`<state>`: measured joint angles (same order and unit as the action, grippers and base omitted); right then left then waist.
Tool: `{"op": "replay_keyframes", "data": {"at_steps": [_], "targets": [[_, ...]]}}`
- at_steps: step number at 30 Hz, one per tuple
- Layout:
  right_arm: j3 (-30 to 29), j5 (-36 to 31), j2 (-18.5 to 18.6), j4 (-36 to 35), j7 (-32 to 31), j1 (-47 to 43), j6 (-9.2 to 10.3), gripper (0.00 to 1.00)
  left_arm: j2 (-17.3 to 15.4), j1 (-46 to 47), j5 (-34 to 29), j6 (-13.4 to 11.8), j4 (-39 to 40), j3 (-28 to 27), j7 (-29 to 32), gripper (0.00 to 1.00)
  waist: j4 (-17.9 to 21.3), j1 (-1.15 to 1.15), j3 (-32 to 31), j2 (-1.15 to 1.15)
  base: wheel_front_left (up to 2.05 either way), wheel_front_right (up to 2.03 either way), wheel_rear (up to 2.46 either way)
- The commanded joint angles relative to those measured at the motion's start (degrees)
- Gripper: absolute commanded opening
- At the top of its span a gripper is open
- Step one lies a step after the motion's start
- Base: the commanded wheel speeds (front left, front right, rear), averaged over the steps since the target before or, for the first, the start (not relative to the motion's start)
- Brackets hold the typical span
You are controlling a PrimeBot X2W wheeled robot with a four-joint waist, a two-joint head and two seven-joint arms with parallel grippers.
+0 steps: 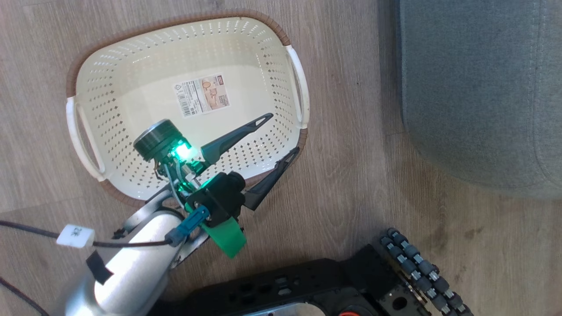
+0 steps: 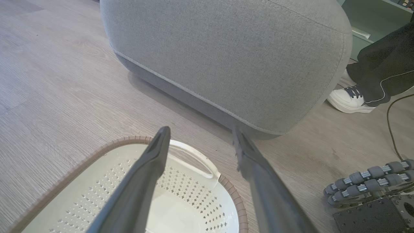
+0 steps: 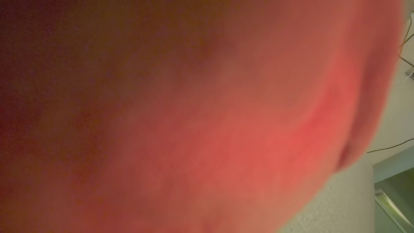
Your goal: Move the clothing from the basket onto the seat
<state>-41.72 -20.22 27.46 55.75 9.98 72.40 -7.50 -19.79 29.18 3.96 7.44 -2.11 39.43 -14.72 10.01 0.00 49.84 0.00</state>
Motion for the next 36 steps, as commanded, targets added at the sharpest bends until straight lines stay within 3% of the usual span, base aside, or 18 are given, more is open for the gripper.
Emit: {"op": "replay_keyframes", "data": {"at_steps": [1,7,8,9,18,25,36], "targets": [[0.7,-0.9,2.6,0.4,-0.8,1.0,0.01,0.0,-0.8,-0.7,-0.5,0.0,1.9,-1.3,-0.3,1.0,-0.1,0.0,0.1,0.0,0.0,0.0,0.0],[1.0,-1.4,3.3,4.7,-0.4,2.7,0.01,0.0,-0.4,-0.4,-0.4,0.0,1.7,-1.5,-0.3,1.0,-0.2,0.0,-0.1,0.0,0.0,0.0,0.0],[1.0,-1.6,3.5,5.0,0.1,2.7,0.01,0.36,-0.2,-0.4,-0.3,0.0,1.6,-1.4,-0.3,1.0,-0.2,0.0,-0.4,0.0,0.0,0.0,0.0],[0.6,-1.7,3.6,5.4,0.3,2.7,0.01,1.0,0.0,-0.3,-0.3,0.0,1.6,-1.3,-0.3,1.0,-0.3,0.0,-0.6,0.0,0.0,0.0,0.0],[0.6,-2.0,3.4,9.7,0.4,2.9,0.01,1.0,2.0,0.0,0.3,0.0,1.7,-0.7,-0.3,1.0,-0.2,0.0,-4.4,0.0,0.0,0.0,0.0],[3.5,-1.0,4.5,14.6,0.5,0.6,0.01,1.0,3.6,-1.0,0.6,0.0,0.3,-0.8,-0.3,1.0,0.6,0.0,-10.8,0.0,0.0,0.0,0.0],[11.0,2.1,2.5,17.6,0.7,-3.2,0.01,1.0,6.1,-3.6,1.1,0.0,-0.4,-3.5,-0.3,1.0,2.2,0.0,-22.2,0.0,0.0,0.0,0.0]]}}
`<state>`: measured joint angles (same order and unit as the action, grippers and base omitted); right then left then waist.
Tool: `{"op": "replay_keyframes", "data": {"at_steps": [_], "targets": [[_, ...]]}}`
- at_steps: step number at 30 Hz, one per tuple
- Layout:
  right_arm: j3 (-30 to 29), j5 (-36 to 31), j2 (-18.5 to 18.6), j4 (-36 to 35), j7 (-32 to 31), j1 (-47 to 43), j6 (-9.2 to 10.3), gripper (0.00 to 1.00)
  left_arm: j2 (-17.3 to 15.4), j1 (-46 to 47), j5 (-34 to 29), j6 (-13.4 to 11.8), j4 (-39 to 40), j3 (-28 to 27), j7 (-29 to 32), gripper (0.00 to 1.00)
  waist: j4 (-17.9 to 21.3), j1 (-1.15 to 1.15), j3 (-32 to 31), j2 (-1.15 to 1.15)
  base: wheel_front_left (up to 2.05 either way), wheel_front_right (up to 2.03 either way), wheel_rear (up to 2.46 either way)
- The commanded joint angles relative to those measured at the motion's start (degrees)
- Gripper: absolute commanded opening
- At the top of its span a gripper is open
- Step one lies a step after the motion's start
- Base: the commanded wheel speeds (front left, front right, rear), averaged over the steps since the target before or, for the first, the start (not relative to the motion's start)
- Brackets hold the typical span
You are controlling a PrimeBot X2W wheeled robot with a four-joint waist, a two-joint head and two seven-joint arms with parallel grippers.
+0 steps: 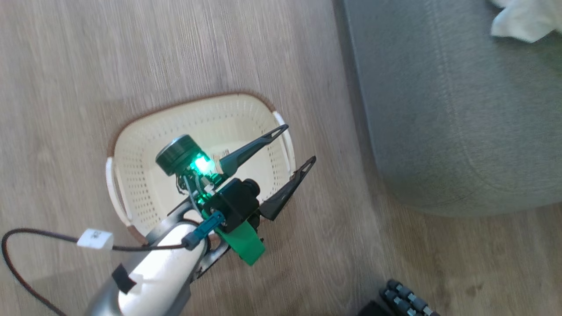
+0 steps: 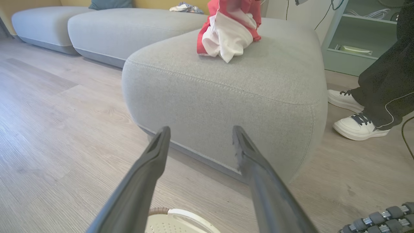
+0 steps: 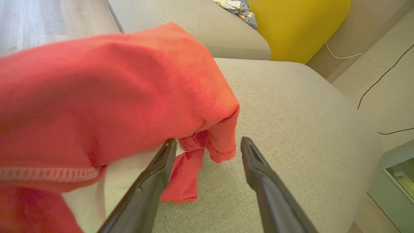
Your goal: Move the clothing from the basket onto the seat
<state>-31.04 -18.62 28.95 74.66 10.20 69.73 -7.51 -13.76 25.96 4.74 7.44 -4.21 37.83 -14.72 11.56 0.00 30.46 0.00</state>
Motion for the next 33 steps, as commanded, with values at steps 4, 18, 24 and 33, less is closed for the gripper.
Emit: {"op": "replay_keyframes", "data": {"at_steps": [4,18,24,33], "targets": [[3.3,3.9,0.0,-1.1,2.7,-0.4,0.02,1.0,1.0,-2.3,0.0,0.0,1.4,-2.9,-0.3,1.0,0.9,0.0,-7.0,0.0,0.0,0.0,0.0],[38.3,45.5,-0.1,-42.5,4.8,-21.6,0.02,1.0,4.8,-9.4,-0.3,0.0,2.3,-10.1,-0.3,1.0,0.1,0.0,-16.5,0.0,0.0,0.0,0.0],[40.9,53.1,4.3,-56.6,4.8,-31.3,0.02,1.0,5.7,-10.8,-0.3,0.0,2.8,-13.5,-0.3,1.0,-1.6,0.0,-18.1,0.0,0.0,0.0,0.0],[40.9,54.6,0.7,-67.8,4.8,-41.4,0.02,1.0,8.2,-13.3,-0.1,0.0,2.7,-21.3,-0.3,1.0,-5.2,0.0,-21.1,0.0,0.0,0.0,0.0]]}}
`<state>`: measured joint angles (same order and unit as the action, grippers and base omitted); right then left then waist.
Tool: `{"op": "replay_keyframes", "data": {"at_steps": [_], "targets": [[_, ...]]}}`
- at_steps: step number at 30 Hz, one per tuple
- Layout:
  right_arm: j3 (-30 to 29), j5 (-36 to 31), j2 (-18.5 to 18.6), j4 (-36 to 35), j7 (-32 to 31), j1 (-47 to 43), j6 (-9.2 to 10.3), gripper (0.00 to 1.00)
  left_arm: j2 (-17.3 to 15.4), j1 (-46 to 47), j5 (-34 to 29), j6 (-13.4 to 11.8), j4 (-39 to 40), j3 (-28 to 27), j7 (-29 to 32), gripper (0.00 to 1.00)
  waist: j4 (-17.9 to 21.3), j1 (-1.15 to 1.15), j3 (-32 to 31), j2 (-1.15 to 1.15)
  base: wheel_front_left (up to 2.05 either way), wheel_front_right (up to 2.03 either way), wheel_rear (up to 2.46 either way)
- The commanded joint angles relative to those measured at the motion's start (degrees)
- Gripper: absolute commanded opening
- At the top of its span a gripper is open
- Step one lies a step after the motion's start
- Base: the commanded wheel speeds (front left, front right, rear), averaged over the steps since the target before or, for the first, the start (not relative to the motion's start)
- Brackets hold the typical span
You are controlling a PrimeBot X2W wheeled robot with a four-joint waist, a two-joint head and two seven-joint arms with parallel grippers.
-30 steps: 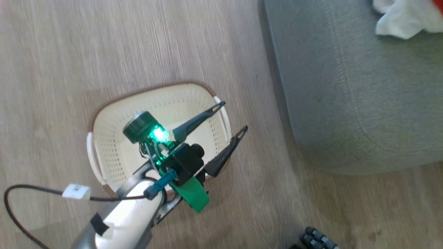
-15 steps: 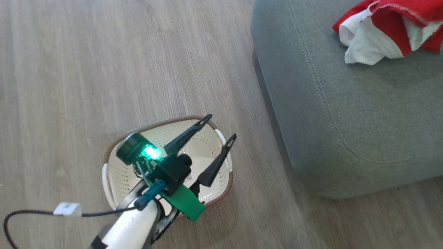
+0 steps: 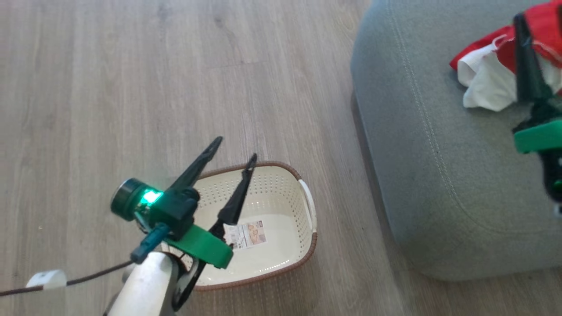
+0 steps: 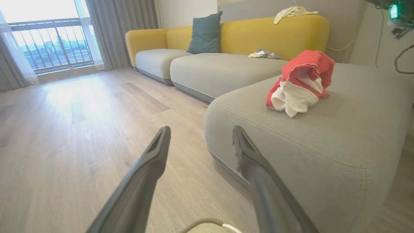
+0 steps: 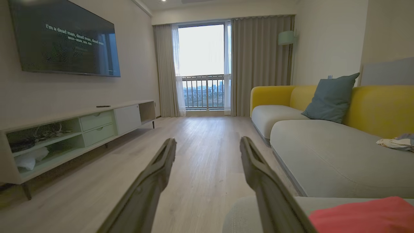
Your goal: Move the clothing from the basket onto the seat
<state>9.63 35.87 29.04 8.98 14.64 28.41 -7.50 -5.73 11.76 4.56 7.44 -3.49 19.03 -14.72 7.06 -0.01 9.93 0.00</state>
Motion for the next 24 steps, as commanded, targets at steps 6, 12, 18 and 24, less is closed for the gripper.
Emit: {"op": "replay_keyframes", "data": {"at_steps": [6,12,18,24], "targets": [[1.3,-0.4,-3.2,-5.3,0.4,-4.7,0.01,1.0,1.8,-0.3,0.3,-0.3,1.7,-7.8,-0.3,1.0,-2.9,0.01,-2.0,0.0,0.0,0.0,0.0],[1.9,-4.4,-6.6,-5.7,0.4,-9.2,0.01,1.0,2.6,-1.4,0.5,-2.0,1.1,-11.7,-0.3,1.0,-4.9,0.01,-3.1,0.0,0.0,0.0,0.0],[0.8,-8.7,-12.9,-5.9,0.4,-14.1,0.01,1.0,2.8,-2.6,2.4,-4.5,0.6,-13.1,-0.3,1.0,-6.2,0.01,-3.3,0.0,0.0,0.0,0.0],[1.0,-12.5,-16.7,-4.4,0.4,-17.8,0.01,1.0,2.8,-3.6,4.2,-5.0,-1.8,-14.0,-0.3,1.0,-7.0,0.01,-3.2,0.0,0.0,0.0,0.0]]}}
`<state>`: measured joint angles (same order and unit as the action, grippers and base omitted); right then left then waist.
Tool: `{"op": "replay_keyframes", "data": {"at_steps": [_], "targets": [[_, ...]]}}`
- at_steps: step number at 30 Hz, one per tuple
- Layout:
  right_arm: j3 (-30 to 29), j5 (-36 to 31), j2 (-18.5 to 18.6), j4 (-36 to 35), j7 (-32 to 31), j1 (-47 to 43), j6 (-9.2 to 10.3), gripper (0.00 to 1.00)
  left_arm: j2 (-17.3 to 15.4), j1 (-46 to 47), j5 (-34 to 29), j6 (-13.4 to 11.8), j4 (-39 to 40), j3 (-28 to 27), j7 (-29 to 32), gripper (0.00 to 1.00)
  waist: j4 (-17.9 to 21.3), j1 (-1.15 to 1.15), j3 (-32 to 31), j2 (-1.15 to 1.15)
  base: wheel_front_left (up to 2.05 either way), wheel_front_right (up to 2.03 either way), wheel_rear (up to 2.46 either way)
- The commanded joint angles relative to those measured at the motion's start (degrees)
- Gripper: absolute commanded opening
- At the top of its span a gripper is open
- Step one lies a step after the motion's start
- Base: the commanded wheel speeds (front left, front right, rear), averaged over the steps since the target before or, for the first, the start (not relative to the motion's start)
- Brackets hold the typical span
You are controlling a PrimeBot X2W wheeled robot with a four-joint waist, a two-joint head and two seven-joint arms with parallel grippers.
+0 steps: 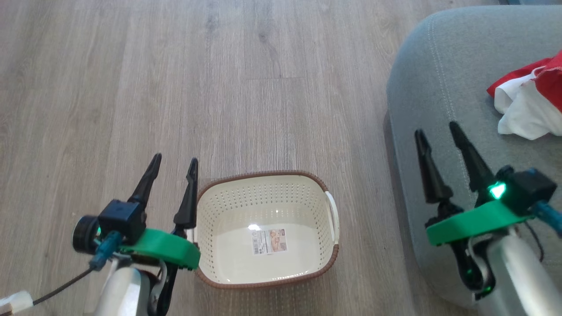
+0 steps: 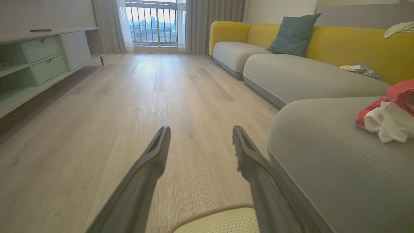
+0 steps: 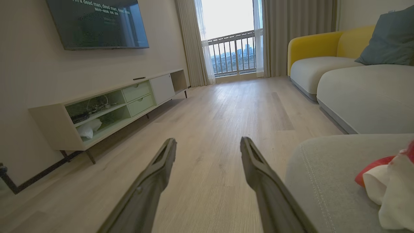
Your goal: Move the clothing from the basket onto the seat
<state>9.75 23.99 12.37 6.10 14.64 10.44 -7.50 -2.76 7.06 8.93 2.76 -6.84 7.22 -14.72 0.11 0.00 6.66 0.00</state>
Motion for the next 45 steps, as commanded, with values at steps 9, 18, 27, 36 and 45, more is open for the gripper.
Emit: {"op": "replay_keyframes", "data": {"at_steps": [9,18,27,36,45], "targets": [[0.3,-4.4,-2.8,0.6,0.4,-2.8,0.01,1.0,-0.1,-0.3,1.4,-1.1,-1.0,-2.4,-0.3,1.0,-0.9,0.0,-0.5,0.0,0.0,0.0,0.0],[0.7,-6.6,-4.3,2.1,0.4,-4.5,0.01,1.0,-0.1,-1.1,1.7,-1.8,-2.2,-1.4,-0.3,1.0,-1.9,0.0,-1.1,0.0,0.0,0.0,0.0],[0.6,-7.0,-4.5,2.5,0.4,-4.5,0.01,1.0,-0.1,-1.0,1.9,-2.7,-1.0,-2.0,-0.3,1.0,-2.2,0.0,-0.9,0.0,0.0,0.0,0.0],[0.7,-8.0,-4.2,2.4,0.4,-4.4,0.01,1.0,-0.1,-1.5,1.9,-0.8,-1.0,-1.9,-0.3,1.0,-2.0,0.0,-0.9,0.0,0.0,0.0,0.0],[1.2,-8.6,-4.0,2.7,0.4,-4.3,0.01,1.0,-0.1,-1.5,2.9,0.0,-1.0,-3.1,-0.3,1.0,-1.7,0.0,-0.7,0.0,0.0,0.0,0.0]]}}
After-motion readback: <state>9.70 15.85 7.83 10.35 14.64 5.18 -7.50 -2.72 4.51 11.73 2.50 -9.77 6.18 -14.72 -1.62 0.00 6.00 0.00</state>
